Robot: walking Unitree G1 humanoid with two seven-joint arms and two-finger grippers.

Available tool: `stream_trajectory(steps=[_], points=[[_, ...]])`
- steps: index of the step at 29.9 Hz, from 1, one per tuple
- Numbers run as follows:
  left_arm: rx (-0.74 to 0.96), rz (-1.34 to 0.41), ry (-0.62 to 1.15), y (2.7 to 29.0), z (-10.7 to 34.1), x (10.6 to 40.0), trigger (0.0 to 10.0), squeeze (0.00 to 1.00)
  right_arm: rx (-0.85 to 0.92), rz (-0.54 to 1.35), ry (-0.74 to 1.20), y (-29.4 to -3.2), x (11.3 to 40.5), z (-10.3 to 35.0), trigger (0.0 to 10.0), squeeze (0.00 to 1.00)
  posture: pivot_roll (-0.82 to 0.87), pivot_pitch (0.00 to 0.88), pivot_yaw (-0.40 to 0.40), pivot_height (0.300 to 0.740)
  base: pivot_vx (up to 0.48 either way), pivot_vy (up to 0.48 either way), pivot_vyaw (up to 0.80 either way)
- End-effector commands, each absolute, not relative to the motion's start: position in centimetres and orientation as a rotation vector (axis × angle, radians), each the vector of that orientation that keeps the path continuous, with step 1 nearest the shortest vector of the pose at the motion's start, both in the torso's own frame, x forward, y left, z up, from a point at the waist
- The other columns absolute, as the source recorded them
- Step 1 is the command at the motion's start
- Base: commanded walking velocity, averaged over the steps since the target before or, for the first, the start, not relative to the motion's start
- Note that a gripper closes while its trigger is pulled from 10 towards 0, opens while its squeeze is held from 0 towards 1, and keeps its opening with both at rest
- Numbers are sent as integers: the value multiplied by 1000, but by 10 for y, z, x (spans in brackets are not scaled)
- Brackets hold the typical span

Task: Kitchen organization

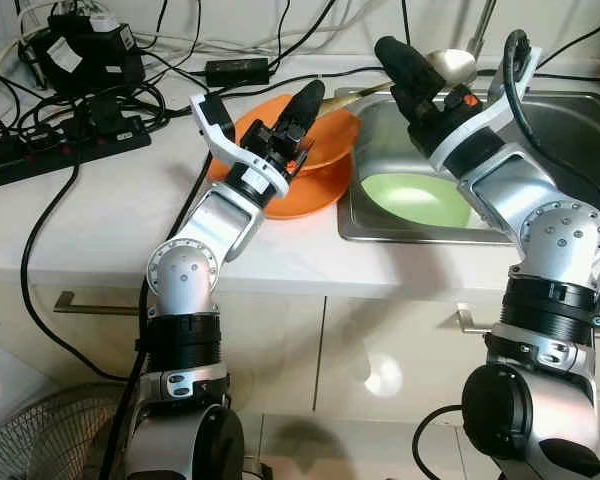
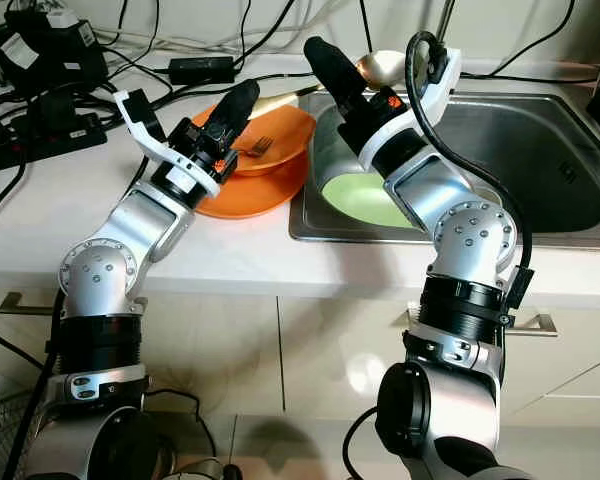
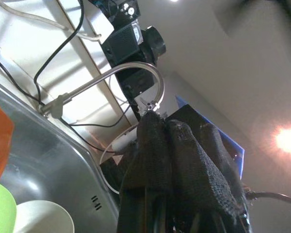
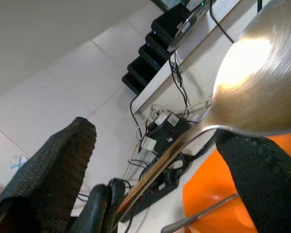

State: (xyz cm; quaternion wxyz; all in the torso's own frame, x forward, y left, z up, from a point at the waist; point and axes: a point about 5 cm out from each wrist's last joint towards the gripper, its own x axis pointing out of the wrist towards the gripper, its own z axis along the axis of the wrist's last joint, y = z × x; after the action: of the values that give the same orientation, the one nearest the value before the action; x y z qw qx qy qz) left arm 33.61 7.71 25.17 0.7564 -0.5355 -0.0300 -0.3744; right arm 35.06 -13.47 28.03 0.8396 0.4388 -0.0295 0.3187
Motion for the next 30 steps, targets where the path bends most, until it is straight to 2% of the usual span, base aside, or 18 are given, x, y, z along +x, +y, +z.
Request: stream_trajectory(steps=[1,2,30], points=[[-1216,-861,-65,65,251,329,0,0,942,670,-90,-137,352,288,627,0,-21,42,17,740,0,0,0],[-1218,-857,-61,66,250,330,0,0,952,667,-101,-138,352,289,0,0,-21,42,17,740,0,0,0],[-1197,-855,-33,64,247,330,0,0,959,629,-100,-141,355,287,0,0,-22,43,21,740,0,0,0]])
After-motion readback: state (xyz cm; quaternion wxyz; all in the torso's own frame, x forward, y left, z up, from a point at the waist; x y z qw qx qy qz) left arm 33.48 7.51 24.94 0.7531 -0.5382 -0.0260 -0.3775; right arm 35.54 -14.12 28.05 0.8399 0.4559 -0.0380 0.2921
